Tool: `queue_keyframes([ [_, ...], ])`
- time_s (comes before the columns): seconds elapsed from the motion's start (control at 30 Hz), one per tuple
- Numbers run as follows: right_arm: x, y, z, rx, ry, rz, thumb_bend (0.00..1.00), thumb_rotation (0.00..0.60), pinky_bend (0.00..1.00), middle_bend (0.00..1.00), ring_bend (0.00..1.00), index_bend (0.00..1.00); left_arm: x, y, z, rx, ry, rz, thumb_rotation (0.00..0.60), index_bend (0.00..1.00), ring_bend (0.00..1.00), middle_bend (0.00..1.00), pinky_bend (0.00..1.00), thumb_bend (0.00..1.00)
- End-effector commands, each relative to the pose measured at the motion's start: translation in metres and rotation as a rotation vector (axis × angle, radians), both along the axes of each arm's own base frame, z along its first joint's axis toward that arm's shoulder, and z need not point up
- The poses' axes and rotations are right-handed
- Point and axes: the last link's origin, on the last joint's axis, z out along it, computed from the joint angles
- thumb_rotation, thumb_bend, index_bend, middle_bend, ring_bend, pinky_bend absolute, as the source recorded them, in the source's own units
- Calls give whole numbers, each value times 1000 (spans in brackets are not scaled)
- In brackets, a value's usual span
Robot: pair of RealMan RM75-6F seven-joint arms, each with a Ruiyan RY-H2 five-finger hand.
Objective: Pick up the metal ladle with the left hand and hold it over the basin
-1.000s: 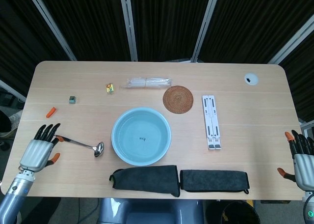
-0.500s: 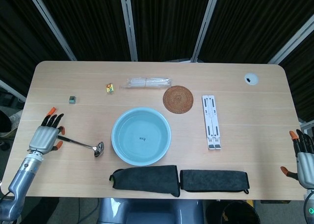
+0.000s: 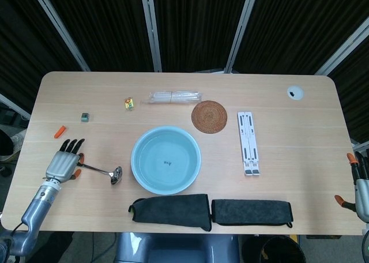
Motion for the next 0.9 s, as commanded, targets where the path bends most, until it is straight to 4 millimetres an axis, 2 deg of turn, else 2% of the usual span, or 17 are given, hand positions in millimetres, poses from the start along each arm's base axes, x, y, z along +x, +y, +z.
queue_keyframes([
  [0.03,0,0,0,0,1,-1,0,600,0,0,0,0,-3,-3,-1,-8,11,-1,600,469,0,0,0,327],
  [0.43,-1,-1,-3,9,13,-8,0,600,0,0,0,0,-14,4,-2,7,38,11,600,475,0,0,0,350],
  [0.9,-5,-4,-4,4,23,-27,0,600,0,0,0,0,-21,16,-17,0,39,5,600,458,0,0,0,351],
])
